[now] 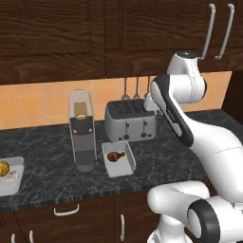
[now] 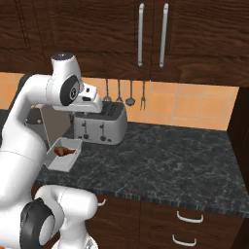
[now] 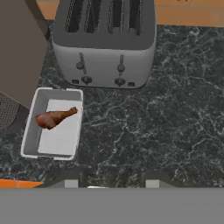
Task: Take the meat container that has the chicken drumstick and place it on the second highest rack of the freezer. Then take the vegetable container that has the garlic and squash and place it on the highest rack of the freezer.
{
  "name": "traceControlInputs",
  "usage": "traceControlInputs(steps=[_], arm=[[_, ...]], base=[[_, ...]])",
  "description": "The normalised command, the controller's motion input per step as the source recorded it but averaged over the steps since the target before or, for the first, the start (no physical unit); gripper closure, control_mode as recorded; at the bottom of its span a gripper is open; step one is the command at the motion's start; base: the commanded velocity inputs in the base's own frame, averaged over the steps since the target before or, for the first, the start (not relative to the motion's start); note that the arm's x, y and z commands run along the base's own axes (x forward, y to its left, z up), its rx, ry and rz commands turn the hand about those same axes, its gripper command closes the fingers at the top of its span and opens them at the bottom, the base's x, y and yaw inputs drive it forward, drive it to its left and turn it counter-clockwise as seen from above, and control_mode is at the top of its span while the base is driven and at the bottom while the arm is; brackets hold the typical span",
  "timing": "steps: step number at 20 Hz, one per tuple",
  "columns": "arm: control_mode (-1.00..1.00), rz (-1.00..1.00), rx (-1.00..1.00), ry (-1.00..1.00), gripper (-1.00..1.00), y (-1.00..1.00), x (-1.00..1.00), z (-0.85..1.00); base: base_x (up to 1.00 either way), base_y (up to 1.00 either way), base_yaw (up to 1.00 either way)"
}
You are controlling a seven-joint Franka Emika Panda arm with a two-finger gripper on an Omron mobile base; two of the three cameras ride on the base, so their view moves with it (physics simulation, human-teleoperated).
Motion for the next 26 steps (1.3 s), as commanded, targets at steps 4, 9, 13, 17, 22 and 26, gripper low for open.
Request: traceControlInputs(steps=[4, 9, 13, 17, 22, 26], arm=[[-1.00, 0.02, -0.02, 0.03, -1.00, 0.00, 0.00, -0.11], [-1.00, 0.26, -0.04, 0.36, -1.00, 0.62, 0.02, -0.56], [-1.00, 0.37, -0.08, 0.42, -1.00, 0.95, 0.00, -0.64], [-1.00, 0.47, -0.17, 0.30, -1.00, 0.95, 0.00, -0.93], [-1.00, 0.42, -0.08, 0.27, -1.00, 0.74, 0.04, -0.82], [-1.00, 0.45, -0.04, 0.23, -1.00, 0.26, 0.23, -0.98]], base=[[0.00, 0.00, 0.00], [0.00, 0.00, 0.00], [0.00, 0.00, 0.00], [0.00, 0.00, 0.00], [0.00, 0.00, 0.00], [0.00, 0.00, 0.00]])
